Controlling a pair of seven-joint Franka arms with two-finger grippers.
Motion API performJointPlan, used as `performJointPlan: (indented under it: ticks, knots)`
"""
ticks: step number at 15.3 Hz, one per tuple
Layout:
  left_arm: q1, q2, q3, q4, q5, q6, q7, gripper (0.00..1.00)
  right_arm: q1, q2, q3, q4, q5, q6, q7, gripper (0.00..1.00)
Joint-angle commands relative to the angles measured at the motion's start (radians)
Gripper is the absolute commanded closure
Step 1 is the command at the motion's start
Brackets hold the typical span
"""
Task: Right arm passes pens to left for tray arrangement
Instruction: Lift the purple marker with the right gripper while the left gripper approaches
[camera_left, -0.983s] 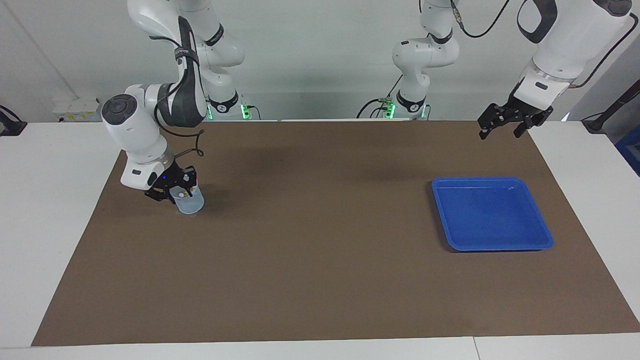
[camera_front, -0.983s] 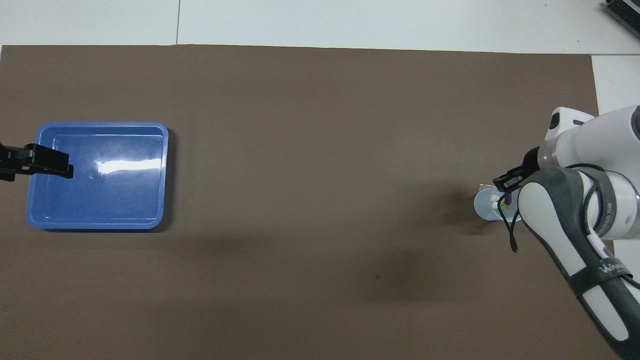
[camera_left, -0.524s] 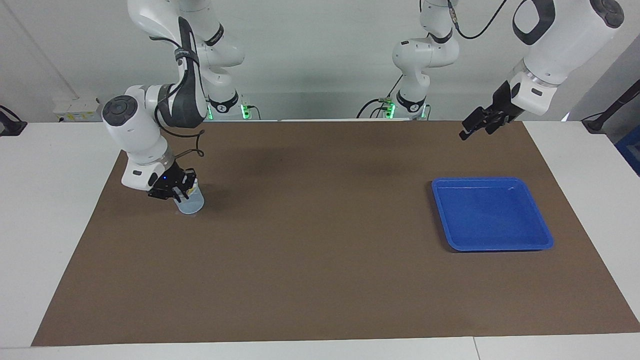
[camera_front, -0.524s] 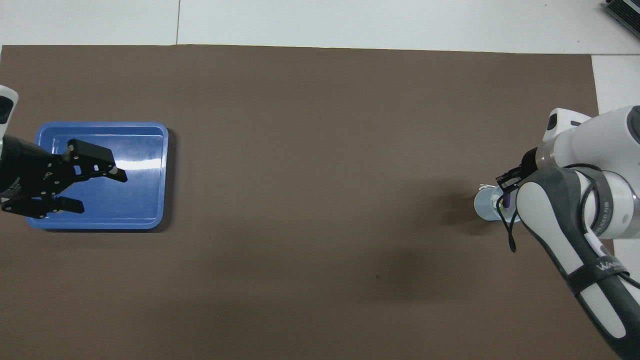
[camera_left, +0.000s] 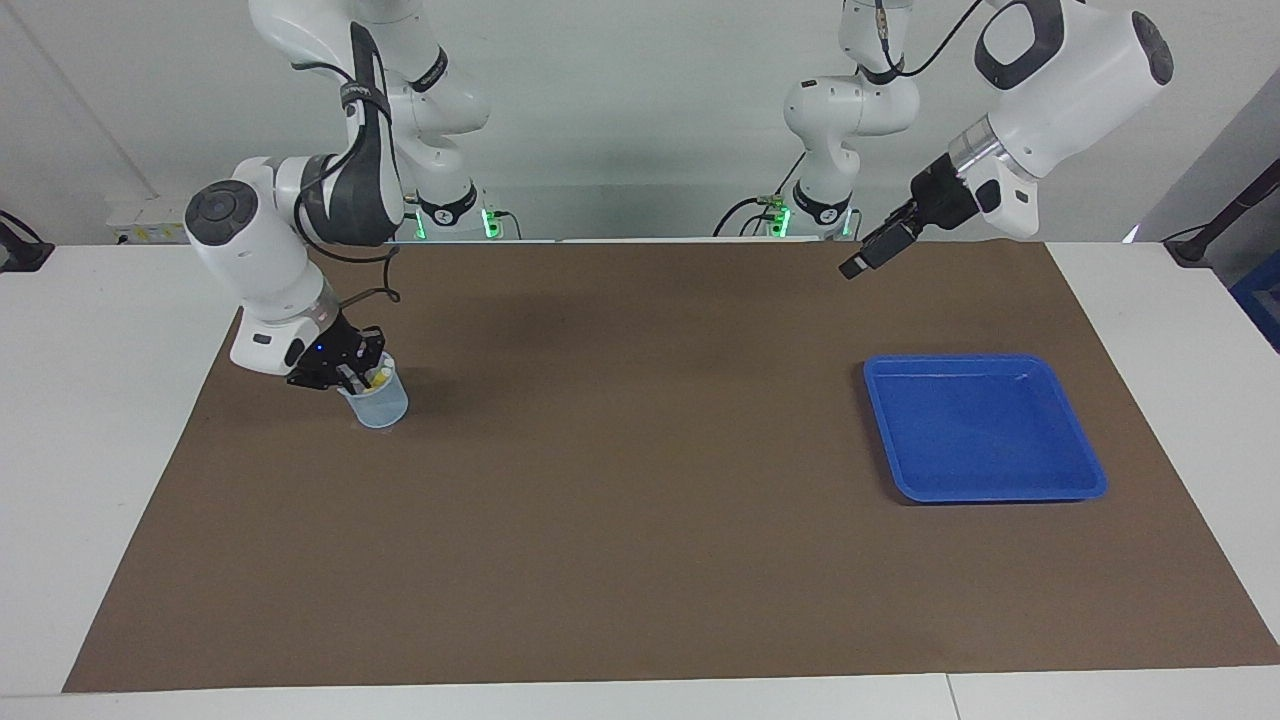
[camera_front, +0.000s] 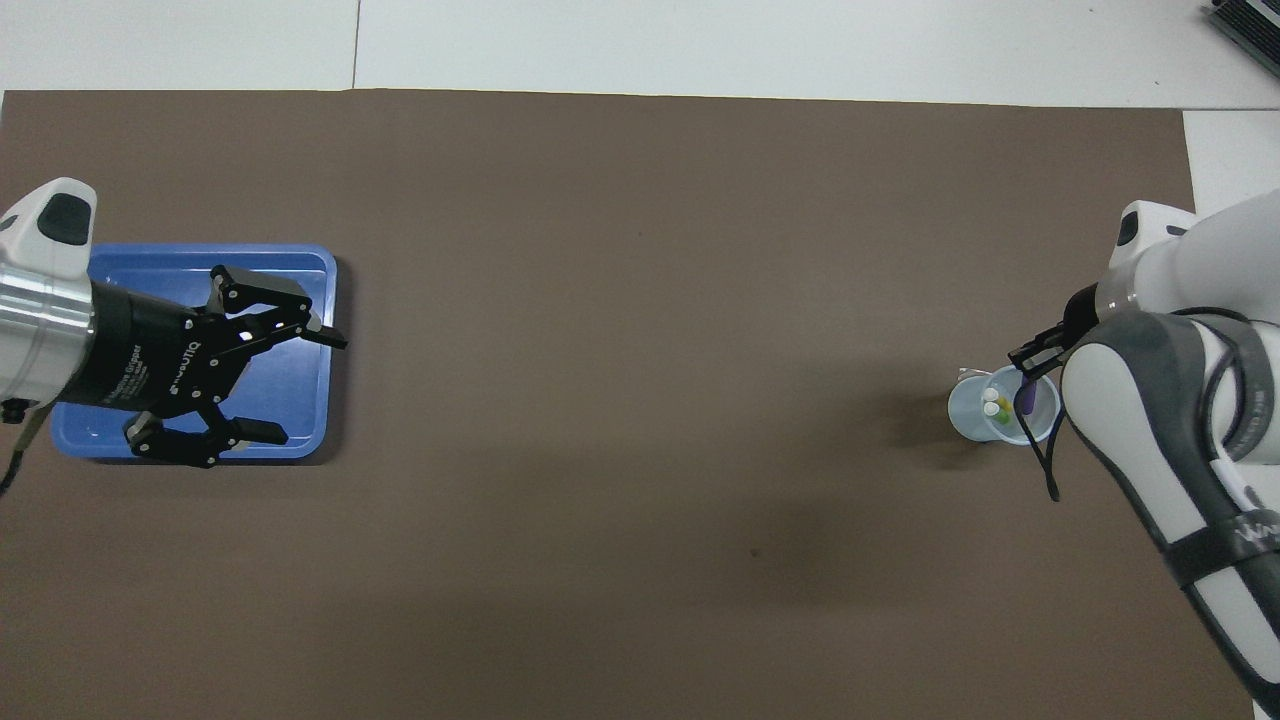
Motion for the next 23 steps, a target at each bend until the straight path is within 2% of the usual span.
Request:
performJointPlan:
  ticks: [1, 4, 9, 13, 16, 19, 23]
  knots:
    - [-0.040, -0.062, 0.015, -0.088, -0.081, 0.082, -0.132, 0.00, 0.006, -0.012, 0.011, 0.117, 0.009, -0.110, 0.005, 1.00]
    - [-0.081, -0.060, 0.013, -0.099, -0.127, 0.191, -0.361, 0.00, 0.014, -0.041, 0.063, 0.146, 0.076, -0.142, 0.046, 1.00]
    - [-0.218, -0.060, 0.015, -0.155, -0.127, 0.476, -0.719, 0.00, 0.015, -0.047, 0.180, 0.139, 0.222, -0.106, 0.395, 1.00]
    - [-0.265, -0.063, 0.012, -0.175, -0.147, 0.520, -0.749, 0.00, 0.035, -0.055, 0.224, 0.108, 0.384, -0.028, 0.717, 1.00]
    - [-0.273, -0.086, 0.012, -0.214, -0.241, 0.521, -0.744, 0.00, 0.122, -0.096, 0.225, 0.006, 0.435, 0.147, 0.938, 1.00]
    - [-0.311, -0.104, 0.012, -0.246, -0.258, 0.539, -0.746, 0.00, 0.215, -0.136, 0.225, -0.113, 0.443, 0.359, 1.097, 1.00]
    - [-0.369, -0.143, 0.010, -0.330, -0.275, 0.642, -0.747, 0.00, 0.317, -0.141, 0.225, -0.140, 0.484, 0.520, 1.308, 1.00]
